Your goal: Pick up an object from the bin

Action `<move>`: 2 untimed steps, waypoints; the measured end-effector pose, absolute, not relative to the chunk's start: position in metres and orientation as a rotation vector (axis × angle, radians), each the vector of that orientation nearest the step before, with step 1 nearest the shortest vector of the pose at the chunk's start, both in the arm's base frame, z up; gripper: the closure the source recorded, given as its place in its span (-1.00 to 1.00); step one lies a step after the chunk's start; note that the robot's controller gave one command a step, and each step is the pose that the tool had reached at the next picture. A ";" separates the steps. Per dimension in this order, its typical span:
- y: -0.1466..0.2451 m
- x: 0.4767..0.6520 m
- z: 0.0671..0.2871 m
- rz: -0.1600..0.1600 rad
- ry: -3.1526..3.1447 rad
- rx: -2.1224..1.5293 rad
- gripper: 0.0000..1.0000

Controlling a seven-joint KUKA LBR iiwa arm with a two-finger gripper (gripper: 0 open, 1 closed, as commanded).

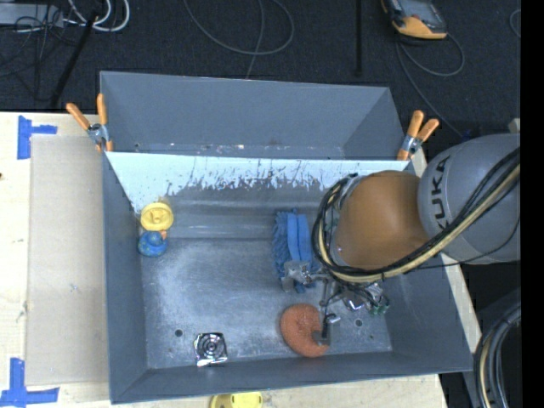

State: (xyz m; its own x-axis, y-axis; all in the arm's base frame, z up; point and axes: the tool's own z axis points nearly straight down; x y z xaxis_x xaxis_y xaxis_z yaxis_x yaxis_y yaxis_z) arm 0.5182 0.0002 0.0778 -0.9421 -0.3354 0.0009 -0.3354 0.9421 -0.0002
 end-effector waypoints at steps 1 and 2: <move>0.019 0.554 0.092 -0.002 -2.814 1.399 1.00; 0.019 0.557 0.093 -0.005 -2.813 1.398 1.00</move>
Offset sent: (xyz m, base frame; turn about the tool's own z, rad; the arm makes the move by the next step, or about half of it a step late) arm 0.0000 0.0000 0.0000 0.0000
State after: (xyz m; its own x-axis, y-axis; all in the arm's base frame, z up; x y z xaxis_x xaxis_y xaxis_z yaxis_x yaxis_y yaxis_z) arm 0.5572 0.0192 0.0931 -0.6036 -0.7973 -0.0010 -0.7973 0.6036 0.0027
